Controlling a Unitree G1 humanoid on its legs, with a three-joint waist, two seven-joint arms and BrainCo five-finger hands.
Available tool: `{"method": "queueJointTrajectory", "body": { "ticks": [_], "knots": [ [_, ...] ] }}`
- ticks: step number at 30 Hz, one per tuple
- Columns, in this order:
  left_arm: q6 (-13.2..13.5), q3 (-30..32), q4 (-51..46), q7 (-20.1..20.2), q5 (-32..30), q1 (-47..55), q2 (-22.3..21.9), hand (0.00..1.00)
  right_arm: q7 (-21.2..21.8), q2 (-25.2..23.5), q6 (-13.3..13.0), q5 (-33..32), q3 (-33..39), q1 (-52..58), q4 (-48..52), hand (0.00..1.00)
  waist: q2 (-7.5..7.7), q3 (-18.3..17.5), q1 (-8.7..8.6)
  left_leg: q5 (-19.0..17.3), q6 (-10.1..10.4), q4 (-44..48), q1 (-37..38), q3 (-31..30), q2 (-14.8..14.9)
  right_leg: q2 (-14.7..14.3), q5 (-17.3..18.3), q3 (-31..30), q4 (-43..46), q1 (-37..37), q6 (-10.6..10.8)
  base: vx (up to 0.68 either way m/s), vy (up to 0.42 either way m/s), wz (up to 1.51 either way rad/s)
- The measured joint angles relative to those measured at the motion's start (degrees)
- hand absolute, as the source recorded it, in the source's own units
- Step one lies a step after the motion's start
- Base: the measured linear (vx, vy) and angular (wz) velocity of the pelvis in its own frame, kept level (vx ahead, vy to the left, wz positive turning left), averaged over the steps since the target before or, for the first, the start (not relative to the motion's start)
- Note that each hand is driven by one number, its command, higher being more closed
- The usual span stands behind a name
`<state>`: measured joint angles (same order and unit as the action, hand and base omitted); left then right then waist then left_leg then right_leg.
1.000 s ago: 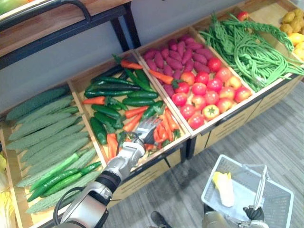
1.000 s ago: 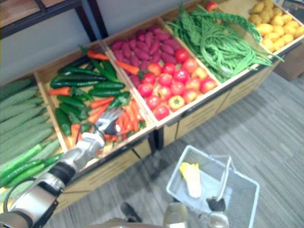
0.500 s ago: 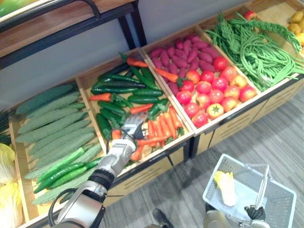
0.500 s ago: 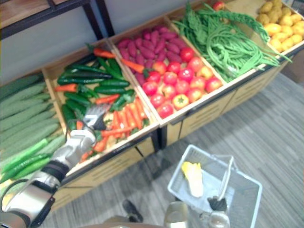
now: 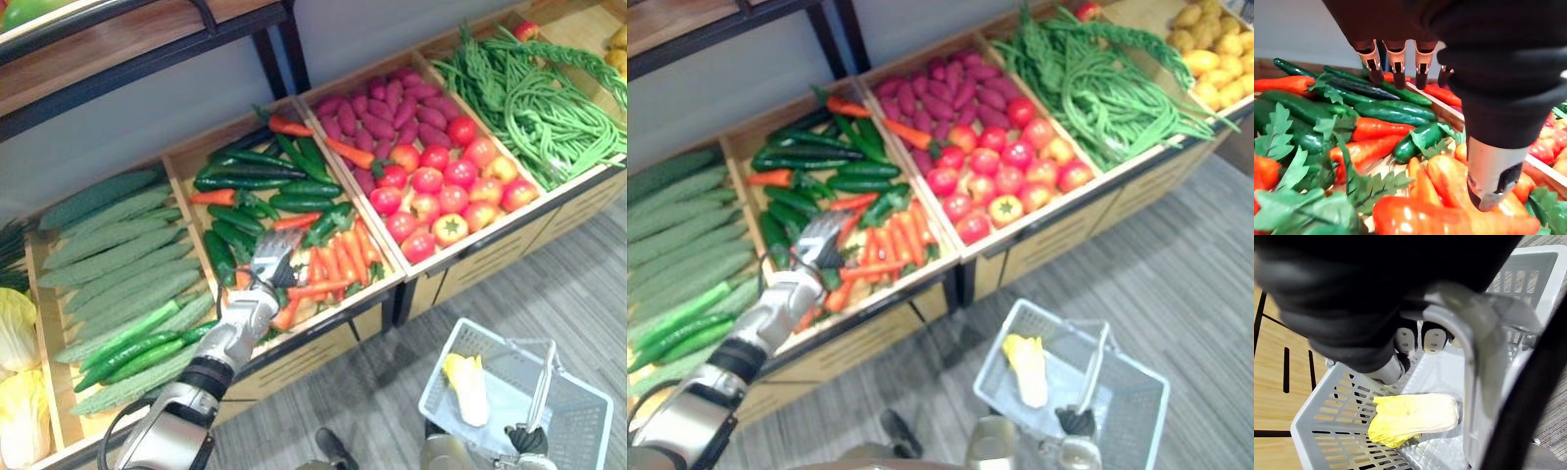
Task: Pick vegetable in the basket
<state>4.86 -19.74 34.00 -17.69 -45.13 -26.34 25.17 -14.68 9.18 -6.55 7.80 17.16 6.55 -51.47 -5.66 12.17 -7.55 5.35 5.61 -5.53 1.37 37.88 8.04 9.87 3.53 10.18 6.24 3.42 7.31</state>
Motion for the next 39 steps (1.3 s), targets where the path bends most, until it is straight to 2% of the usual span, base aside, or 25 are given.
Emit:
{"method": "queueJointTrajectory", "body": {
  "ticks": [23, 35, 39],
  "knots": [
    [0.9, -2.5, 0.5, 0.9, -0.1, 2.5, -0.3, 0.00, 0.0, 0.0, 0.0, 0.0, -0.6, 0.0, -0.2, 1.00, 0.12, 0.1, 0.04, 0.1, -0.2, 0.0, 0.0, -1.0, 0.0, -0.1, 0.0, 0.5, -0.9, -0.5, 0.0, 0.00, 0.001, 0.00],
    [-0.6, -2.5, 7.6, 0.7, -0.2, 0.9, -1.1, 0.00, -0.2, 0.0, 0.0, 0.0, -1.5, -0.6, -0.1, 1.00, 0.21, 0.1, -0.12, 0.0, -0.1, 0.0, -1.3, 0.9, 0.6, -0.9, 0.0, -1.3, -0.6, 2.2, -0.1, 0.01, 0.000, -0.09],
    [-1.1, -2.2, 9.7, 0.4, -0.2, -1.2, -1.4, 0.00, -0.3, 0.0, -0.1, 0.0, -1.6, -1.1, 0.1, 1.00, 0.67, 0.7, -0.08, 0.0, 0.0, 0.0, -2.2, 1.7, 0.7, -1.0, 0.0, -2.0, -0.1, 3.7, -0.1, 0.02, 0.006, -0.11]
  ]
}}
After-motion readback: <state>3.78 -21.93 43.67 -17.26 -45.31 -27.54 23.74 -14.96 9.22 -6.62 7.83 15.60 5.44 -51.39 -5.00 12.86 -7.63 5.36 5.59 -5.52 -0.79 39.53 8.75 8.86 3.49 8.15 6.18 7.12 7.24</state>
